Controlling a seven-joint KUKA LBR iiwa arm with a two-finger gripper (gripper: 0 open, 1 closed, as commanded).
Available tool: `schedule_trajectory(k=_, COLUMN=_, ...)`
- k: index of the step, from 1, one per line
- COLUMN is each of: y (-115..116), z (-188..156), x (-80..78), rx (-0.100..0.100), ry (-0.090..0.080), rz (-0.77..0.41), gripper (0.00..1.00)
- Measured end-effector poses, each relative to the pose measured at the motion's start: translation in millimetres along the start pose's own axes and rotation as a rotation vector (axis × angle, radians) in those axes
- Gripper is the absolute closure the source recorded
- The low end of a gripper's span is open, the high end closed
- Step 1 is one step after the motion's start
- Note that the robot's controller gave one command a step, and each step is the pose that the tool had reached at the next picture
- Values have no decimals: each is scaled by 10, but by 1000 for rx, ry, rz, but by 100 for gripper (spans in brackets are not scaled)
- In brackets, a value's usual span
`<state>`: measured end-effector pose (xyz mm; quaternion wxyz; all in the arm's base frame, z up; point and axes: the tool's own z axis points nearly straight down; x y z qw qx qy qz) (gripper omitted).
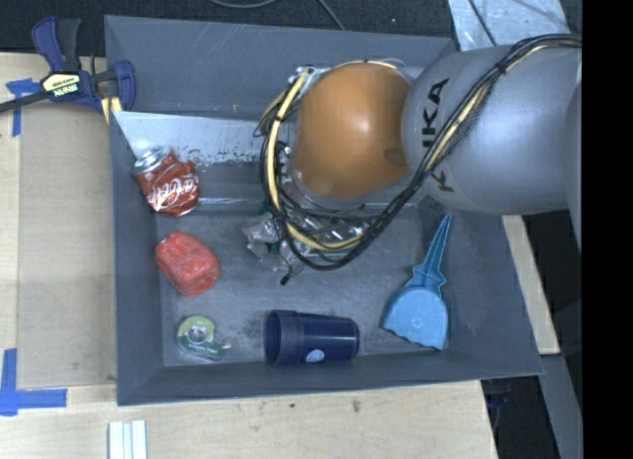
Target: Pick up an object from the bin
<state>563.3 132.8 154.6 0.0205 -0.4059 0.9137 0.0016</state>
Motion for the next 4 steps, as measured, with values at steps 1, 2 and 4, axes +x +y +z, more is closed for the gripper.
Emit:
schedule_trajectory(k=1, y=-216, z=-395, x=-20, rx=1, ry=1, rz=-76, gripper=100)
schedule_trajectory(k=2, y=-349, z=-539, x=-161, rx=3, ry=-4, rz=-28, gripper=0)
schedule_trajectory(k=4, y=-397, z=-204, x=-201, rx=3, ry=-5, rz=-9, gripper=0)
